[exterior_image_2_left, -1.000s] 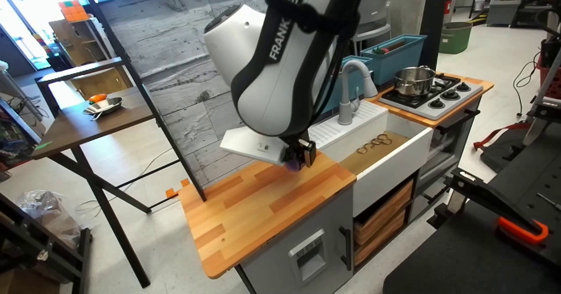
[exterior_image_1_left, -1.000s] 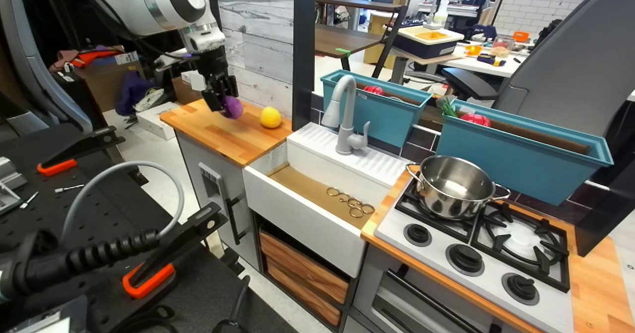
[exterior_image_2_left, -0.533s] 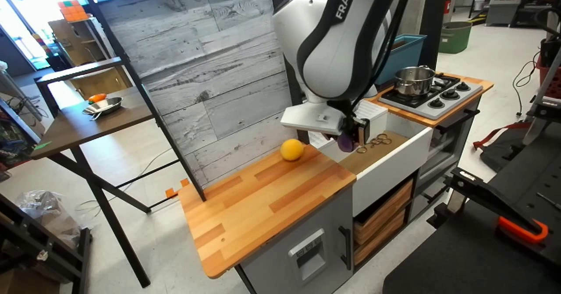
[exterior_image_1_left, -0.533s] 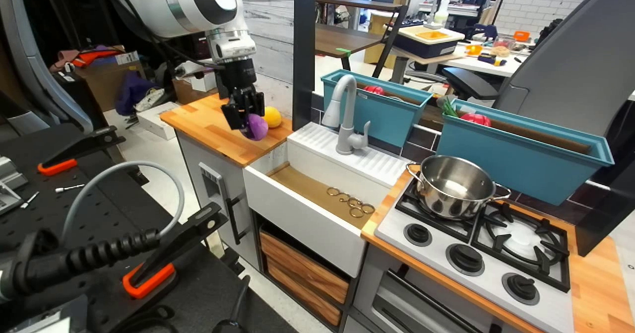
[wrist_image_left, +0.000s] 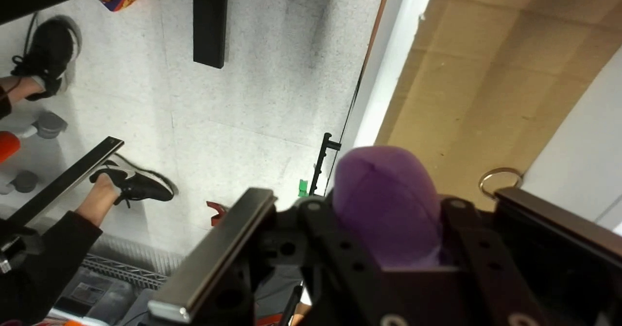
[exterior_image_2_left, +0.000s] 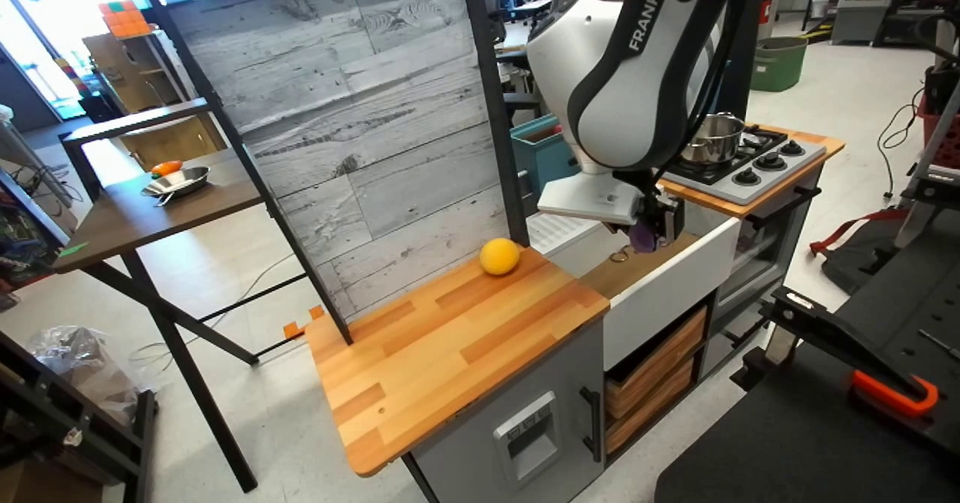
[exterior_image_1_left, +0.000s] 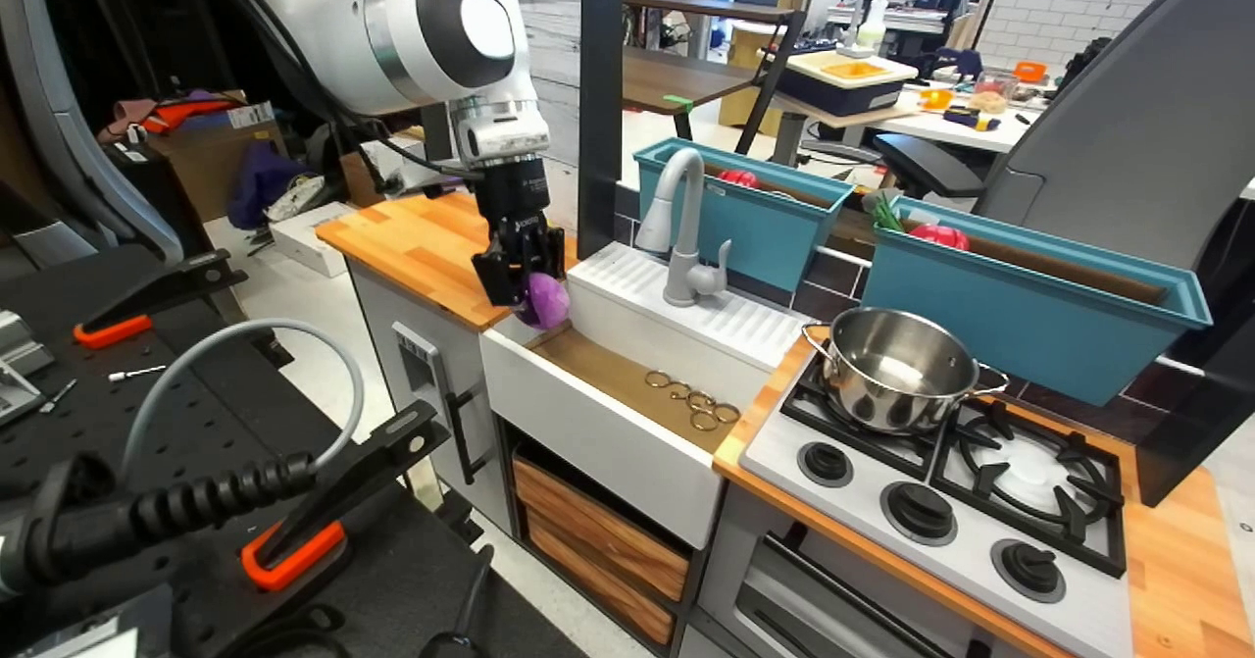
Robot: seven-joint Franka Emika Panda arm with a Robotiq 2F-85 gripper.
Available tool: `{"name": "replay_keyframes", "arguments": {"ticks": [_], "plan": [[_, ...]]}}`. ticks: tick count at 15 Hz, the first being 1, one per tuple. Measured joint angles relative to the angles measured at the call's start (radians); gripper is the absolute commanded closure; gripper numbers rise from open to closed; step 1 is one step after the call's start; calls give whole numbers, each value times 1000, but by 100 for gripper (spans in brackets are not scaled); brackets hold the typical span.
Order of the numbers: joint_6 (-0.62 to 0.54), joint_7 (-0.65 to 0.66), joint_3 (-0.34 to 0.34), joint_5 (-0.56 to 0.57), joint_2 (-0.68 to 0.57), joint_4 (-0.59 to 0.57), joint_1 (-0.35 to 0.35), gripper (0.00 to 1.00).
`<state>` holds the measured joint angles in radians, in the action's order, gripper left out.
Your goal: Pick the purple object and put it in the sink
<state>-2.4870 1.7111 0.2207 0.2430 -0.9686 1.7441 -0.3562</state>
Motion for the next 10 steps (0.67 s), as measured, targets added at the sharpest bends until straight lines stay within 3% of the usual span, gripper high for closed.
{"name": "replay_keyframes", "arguments": {"ticks": [5,10], "plan": [[-10,37,27,0,-108,-71,0,95],[2,71,48,-3,-234,-220,18,95]]}}
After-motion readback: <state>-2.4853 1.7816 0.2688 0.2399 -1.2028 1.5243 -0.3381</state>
